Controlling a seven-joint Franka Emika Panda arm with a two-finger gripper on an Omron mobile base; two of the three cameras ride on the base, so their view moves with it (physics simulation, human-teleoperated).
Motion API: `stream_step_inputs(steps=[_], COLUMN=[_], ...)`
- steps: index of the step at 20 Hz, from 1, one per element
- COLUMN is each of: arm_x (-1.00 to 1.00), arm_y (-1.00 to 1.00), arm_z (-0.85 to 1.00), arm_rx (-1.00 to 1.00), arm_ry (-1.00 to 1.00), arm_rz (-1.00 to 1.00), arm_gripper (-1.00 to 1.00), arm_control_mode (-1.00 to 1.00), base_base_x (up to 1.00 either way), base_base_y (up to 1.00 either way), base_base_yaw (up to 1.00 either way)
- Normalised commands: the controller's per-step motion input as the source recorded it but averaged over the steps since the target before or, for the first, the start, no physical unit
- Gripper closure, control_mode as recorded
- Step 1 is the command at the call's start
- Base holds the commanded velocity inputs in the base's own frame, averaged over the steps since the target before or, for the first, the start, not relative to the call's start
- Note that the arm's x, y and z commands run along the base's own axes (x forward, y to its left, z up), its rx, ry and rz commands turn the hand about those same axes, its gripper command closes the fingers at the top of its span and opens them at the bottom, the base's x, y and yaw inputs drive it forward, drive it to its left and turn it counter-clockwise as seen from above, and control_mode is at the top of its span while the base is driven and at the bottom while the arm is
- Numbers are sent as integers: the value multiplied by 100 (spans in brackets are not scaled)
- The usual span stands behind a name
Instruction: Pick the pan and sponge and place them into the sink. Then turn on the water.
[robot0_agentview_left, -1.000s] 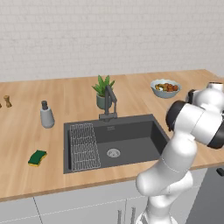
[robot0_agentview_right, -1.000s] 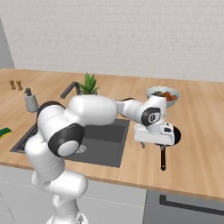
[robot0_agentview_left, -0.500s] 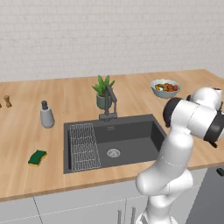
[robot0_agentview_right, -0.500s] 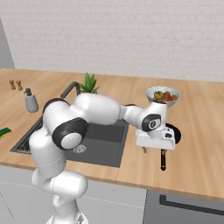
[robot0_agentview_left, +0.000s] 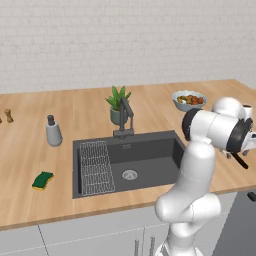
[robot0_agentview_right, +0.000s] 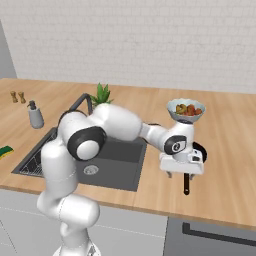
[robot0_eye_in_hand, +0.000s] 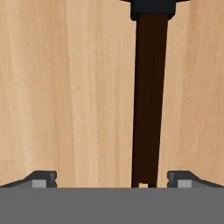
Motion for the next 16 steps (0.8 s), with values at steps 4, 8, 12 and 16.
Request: stream_step_inputs(steps=[4, 8, 12, 16], arm_x=[17, 13, 13, 13], arm_y=[-22, -16, -10, -6], arm_z=[-18, -19, -20, -21], arm_rx=[0, 0, 0, 0], arm_ry=[0, 0, 0, 0], arm_rz=[0, 0, 0, 0], arm_gripper=[-100, -100, -100, -100], arm_control_mode=[-100, -100, -100, -100], base_base_x=[0, 0, 0, 0], base_base_y=[0, 0, 0, 0], base_base_yaw=[0, 0, 0, 0])
